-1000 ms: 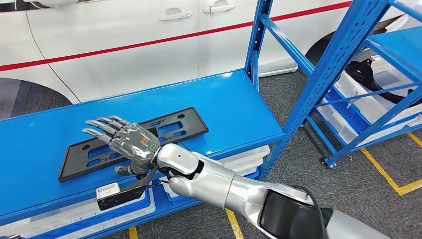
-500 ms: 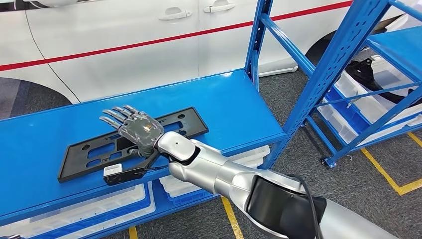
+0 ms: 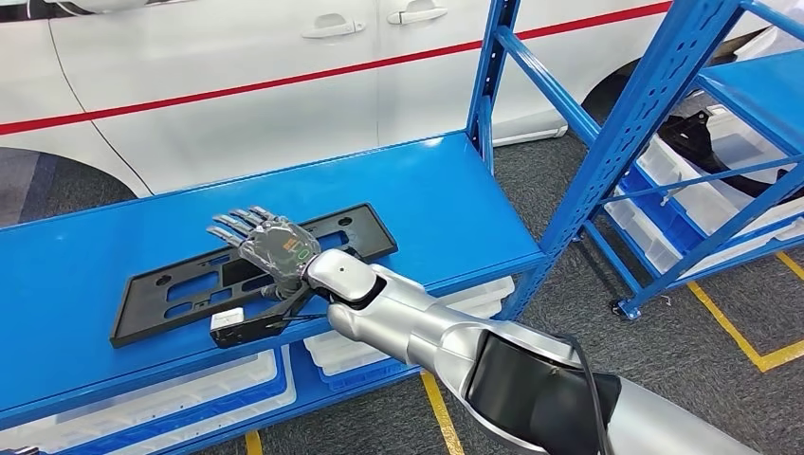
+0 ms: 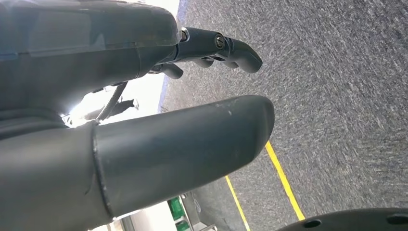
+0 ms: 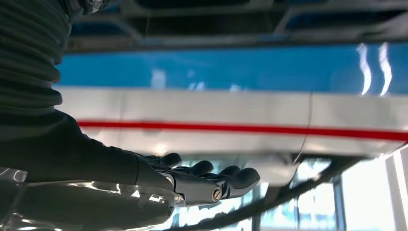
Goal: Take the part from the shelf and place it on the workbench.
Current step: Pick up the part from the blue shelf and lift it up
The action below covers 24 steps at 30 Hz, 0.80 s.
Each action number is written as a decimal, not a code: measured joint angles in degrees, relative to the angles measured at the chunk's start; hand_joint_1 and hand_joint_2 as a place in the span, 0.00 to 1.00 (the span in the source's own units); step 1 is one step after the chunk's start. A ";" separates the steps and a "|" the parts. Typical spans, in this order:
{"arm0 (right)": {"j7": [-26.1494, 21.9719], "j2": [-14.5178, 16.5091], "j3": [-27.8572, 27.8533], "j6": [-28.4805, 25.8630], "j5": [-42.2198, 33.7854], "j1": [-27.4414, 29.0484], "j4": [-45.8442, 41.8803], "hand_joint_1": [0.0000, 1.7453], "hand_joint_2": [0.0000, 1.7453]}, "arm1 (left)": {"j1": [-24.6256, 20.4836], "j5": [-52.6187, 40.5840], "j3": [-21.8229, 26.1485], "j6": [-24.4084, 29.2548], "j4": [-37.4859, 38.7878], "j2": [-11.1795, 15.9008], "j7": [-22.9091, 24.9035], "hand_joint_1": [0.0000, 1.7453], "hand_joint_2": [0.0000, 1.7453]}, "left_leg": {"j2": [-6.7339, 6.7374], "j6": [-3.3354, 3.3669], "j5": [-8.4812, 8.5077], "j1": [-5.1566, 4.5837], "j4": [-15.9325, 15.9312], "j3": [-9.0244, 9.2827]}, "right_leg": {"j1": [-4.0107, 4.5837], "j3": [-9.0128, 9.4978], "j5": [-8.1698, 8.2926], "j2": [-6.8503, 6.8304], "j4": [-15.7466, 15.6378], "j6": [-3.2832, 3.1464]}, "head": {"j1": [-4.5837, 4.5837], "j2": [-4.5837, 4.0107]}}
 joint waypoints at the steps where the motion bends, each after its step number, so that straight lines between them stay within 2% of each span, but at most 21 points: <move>1: -1.64 0.06 -0.82 1.35 -1.85 0.01 0.36 0.00 1.00 | 0.00 0.02 -0.05 0.02 0.00 0.00 0.00 0.00 0.00 | 0.00 0.00 0.00 0.00 0.00 0.00 | 0.00 0.00 0.00 0.00 0.00 0.00 | 0.00 0.00; 3: -3.56 0.19 -2.63 3.03 -4.15 -0.06 0.78 0.00 1.00 | 0.01 0.04 -0.13 0.04 0.00 0.00 0.00 0.00 0.00 | 0.00 0.00 0.00 0.00 0.00 -0.01 | 0.00 0.00 0.00 0.00 0.00 0.00 | 0.00 -0.01; 7: -4.24 0.44 -4.68 3.88 -5.03 -0.17 1.33 0.00 1.00 | 0.01 0.08 -0.22 0.10 0.00 0.00 0.00 0.00 0.00 | 0.00 0.00 0.00 0.00 0.00 -0.01 | 0.00 -0.01 0.00 0.00 0.00 0.00 | 0.00 -0.02; 18: -4.43 0.68 -5.34 4.07 -5.10 -0.18 1.77 0.00 1.00 | 0.00 0.08 -0.28 0.11 0.00 0.00 0.00 0.00 0.00 | 0.00 0.00 0.00 0.00 0.00 0.00 | 0.00 -0.01 0.00 0.00 0.00 0.00 | 0.00 -0.01; 22: -6.29 0.83 -6.12 7.10 -8.81 -0.14 1.72 0.00 0.00 | 0.01 0.09 -0.29 0.15 0.00 0.00 0.00 0.00 0.00 | 0.00 0.00 0.00 0.00 0.00 -0.01 | 0.00 -0.01 0.00 0.00 0.00 0.00 | 0.00 -0.02; 24: -8.98 0.90 -7.57 12.11 -14.87 -0.01 1.08 0.00 0.00 | 0.04 0.14 -0.30 0.17 0.00 0.00 0.00 0.00 0.00 | 0.00 0.00 0.00 0.00 0.00 -0.01 | 0.00 -0.01 0.00 0.00 0.00 0.00 | 0.00 -0.01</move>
